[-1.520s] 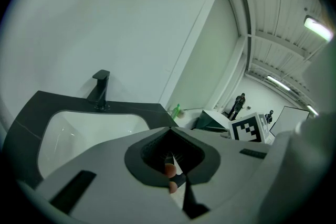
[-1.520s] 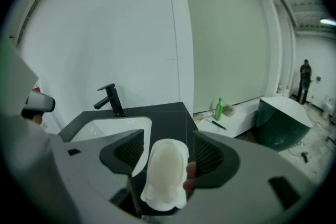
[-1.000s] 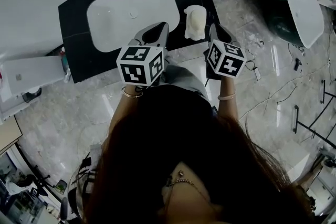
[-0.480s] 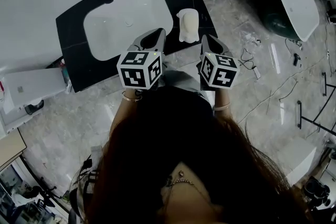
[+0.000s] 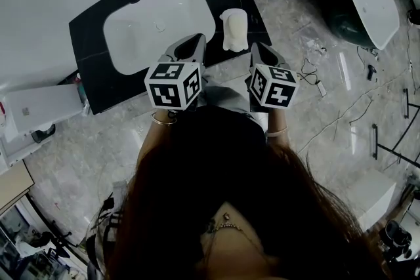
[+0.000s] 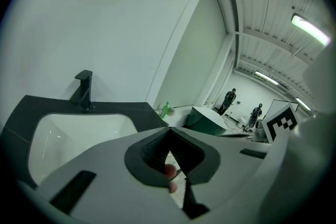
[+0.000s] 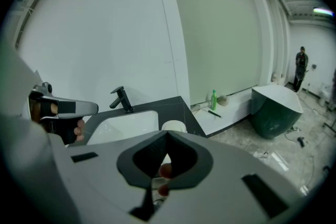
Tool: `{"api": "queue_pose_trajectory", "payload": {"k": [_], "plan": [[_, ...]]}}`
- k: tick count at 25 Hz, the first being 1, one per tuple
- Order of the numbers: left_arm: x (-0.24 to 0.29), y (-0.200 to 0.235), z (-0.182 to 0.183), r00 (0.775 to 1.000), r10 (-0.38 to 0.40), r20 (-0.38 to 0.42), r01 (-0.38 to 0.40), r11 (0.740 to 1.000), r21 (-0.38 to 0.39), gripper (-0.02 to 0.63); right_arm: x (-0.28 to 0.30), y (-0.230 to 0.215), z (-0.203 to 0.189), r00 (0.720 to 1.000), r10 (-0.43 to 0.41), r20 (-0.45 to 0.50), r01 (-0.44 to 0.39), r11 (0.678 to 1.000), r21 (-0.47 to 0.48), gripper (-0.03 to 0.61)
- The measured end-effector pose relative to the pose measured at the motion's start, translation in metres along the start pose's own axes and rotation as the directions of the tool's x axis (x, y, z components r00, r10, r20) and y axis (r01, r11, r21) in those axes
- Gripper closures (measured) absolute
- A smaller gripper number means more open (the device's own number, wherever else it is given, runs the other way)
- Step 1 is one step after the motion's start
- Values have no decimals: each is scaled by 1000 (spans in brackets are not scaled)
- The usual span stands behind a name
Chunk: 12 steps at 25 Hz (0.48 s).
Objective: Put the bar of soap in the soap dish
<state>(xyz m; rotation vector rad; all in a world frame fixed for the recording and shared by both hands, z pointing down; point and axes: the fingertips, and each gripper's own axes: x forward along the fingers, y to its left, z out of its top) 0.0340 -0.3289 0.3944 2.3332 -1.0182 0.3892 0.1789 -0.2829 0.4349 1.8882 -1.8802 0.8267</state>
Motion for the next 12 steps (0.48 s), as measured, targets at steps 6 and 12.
{"api": "queue_pose_trajectory", "payload": {"k": [6, 12], "plan": [[2, 0, -1, 1000, -6, -9, 6, 1000, 6, 618, 2, -2, -1, 1000, -8, -2, 8, 1000, 0, 561], [6, -1, -2, 1000, -10, -19, 11, 1000, 14, 618, 5, -4, -2, 1000, -8, -8, 9, 1000, 9, 561]]}}
